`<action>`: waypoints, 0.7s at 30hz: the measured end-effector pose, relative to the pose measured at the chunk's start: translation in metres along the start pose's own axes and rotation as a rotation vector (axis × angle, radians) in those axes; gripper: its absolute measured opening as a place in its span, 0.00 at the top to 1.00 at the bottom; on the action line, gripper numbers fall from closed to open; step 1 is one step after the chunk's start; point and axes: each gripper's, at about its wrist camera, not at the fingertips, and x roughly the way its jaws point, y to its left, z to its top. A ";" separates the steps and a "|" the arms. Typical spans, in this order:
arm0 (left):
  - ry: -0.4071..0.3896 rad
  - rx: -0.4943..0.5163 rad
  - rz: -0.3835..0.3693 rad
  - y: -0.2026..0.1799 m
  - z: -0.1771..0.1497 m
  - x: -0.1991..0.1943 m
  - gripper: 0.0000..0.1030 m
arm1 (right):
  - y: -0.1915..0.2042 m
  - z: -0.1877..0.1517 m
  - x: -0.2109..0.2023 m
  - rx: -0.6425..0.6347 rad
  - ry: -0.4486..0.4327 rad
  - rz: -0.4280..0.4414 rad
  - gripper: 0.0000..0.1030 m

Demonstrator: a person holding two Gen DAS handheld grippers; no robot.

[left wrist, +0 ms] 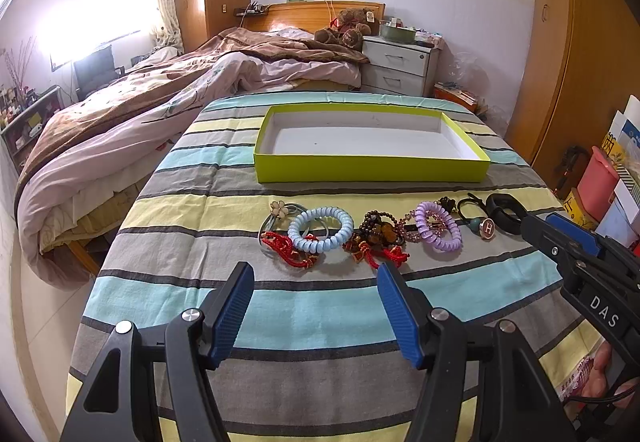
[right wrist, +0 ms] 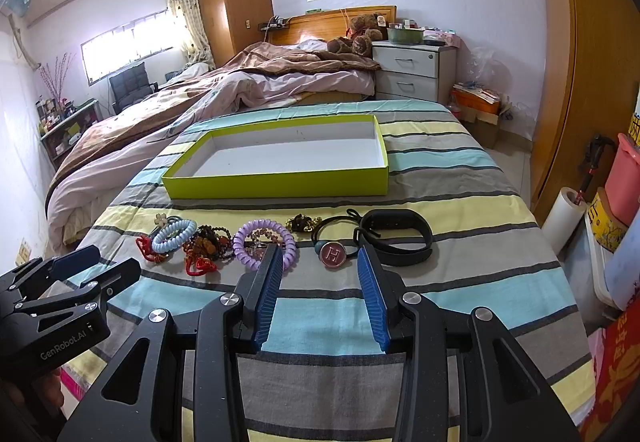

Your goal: Organize jewelry

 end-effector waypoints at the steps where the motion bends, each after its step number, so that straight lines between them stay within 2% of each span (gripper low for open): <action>1: -0.001 0.001 -0.001 0.000 0.000 0.000 0.38 | 0.000 0.000 0.001 -0.001 0.001 0.001 0.61; 21: 0.000 0.004 0.001 -0.007 0.000 -0.001 0.38 | 0.000 0.000 -0.001 0.001 0.000 0.000 0.61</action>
